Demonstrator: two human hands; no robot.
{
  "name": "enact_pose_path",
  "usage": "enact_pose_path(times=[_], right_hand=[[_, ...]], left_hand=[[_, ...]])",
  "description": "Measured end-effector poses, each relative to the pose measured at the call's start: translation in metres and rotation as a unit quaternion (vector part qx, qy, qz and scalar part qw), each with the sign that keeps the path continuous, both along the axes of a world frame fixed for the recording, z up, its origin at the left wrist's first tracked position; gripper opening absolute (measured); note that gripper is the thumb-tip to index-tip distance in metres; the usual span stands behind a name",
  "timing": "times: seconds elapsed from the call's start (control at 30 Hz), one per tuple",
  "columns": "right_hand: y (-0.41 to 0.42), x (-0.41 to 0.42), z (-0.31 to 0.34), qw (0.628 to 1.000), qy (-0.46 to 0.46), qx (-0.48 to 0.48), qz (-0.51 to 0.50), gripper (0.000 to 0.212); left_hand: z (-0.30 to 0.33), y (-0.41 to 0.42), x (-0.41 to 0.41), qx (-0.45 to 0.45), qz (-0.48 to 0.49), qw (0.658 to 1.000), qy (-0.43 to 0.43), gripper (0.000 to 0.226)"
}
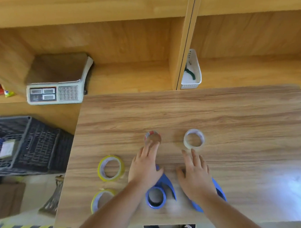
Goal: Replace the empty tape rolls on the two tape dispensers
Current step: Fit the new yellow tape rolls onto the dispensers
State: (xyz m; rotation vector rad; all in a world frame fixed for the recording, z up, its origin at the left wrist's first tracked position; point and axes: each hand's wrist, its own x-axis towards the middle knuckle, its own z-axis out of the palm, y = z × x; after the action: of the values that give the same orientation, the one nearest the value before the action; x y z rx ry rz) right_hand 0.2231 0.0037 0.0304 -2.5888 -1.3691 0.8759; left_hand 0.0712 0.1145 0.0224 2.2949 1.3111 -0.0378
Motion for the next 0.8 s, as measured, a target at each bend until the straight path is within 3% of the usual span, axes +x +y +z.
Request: enact_pose_path(times=[0.2, 0.4, 0.8], right_hand=[[0.003, -0.043, -0.013, 0.999, 0.003, 0.014, 0.044, 0.070], [0.004, -0.068, -0.021, 0.999, 0.019, 0.000, 0.051, 0.072], [-0.002, -0.076, -0.028, 0.997, 0.061, 0.008, 0.040, 0.070]], left_hand=[[-0.007, 0.004, -0.090, 0.002, 0.109, 0.993, 0.044, 0.097], [-0.025, 0.009, -0.141, -0.036, 0.254, 0.965, 0.053, 0.120], [-0.042, 0.028, -0.139, -0.095, 0.256, 0.960, 0.056, 0.122]])
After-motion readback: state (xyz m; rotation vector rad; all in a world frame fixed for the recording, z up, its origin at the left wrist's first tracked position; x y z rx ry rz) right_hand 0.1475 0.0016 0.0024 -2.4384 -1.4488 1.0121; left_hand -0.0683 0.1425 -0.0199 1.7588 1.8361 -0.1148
